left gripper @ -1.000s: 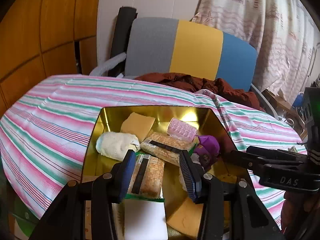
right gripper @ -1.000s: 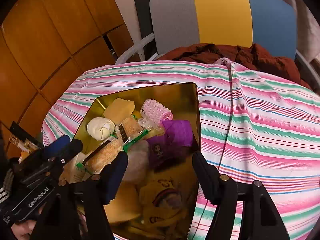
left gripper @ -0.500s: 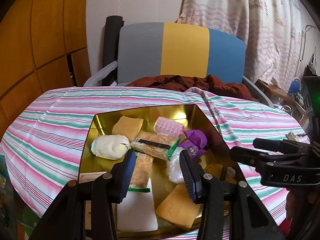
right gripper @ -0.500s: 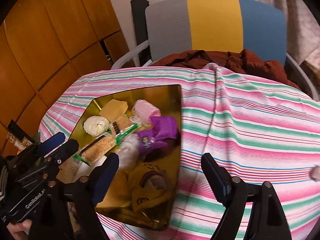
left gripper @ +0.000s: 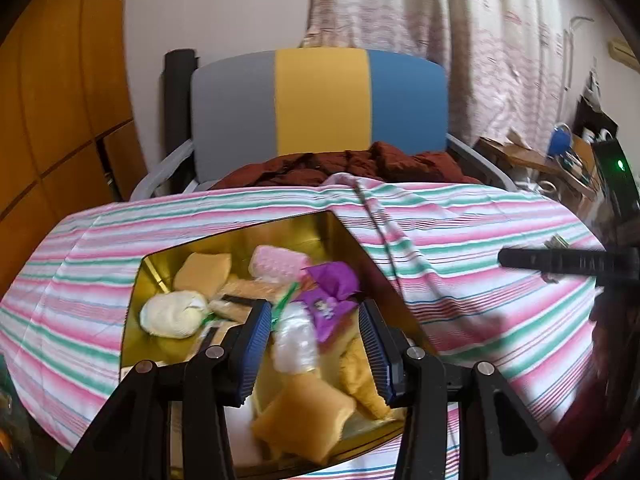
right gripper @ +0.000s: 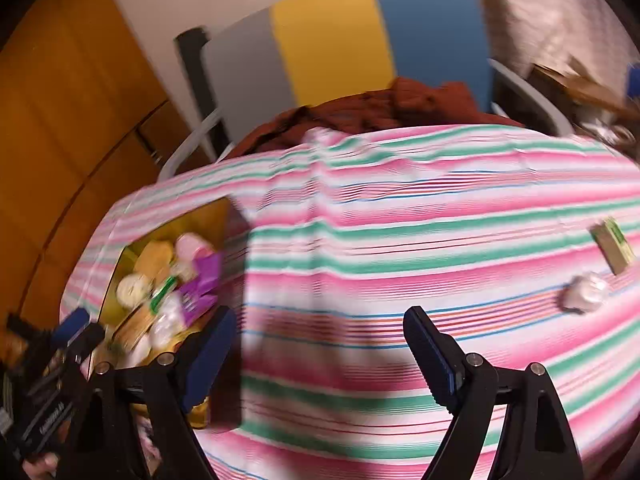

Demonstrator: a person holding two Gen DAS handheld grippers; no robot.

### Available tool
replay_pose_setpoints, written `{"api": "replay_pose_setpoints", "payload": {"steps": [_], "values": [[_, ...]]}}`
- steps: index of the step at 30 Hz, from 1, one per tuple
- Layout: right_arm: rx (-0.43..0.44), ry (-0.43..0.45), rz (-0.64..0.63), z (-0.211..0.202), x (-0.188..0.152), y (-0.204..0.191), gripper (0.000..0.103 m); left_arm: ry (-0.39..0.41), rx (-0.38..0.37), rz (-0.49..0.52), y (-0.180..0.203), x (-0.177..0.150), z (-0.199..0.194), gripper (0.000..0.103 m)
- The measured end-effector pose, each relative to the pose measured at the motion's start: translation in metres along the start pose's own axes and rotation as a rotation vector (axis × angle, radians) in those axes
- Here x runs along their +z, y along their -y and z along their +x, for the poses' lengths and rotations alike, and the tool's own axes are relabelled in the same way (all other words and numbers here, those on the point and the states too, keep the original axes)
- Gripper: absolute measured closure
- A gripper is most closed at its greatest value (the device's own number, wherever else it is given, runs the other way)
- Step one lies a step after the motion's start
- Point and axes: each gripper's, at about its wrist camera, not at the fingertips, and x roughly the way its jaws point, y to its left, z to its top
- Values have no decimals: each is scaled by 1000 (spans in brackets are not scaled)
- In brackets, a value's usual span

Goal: Organize objects
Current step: 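Withdraw both tools from the tray toward the last two items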

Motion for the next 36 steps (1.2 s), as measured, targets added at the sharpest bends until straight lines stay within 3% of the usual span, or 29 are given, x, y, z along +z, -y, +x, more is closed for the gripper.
{"api": "replay_pose_setpoints", "payload": {"steps": [21, 25, 32, 36], "values": [[-283, 144, 356, -73, 30, 199, 14, -29, -135, 200, 100, 23, 25, 57], [-334, 191, 424, -80, 32, 238, 14, -51, -190, 227, 125, 28, 34, 57], [-316, 255, 612, -83, 6, 280, 13, -113, -278, 278, 176, 33, 59, 57], [-305, 306, 641, -92, 3, 284, 10, -153, -353, 307, 211, 36, 80, 57]]}}
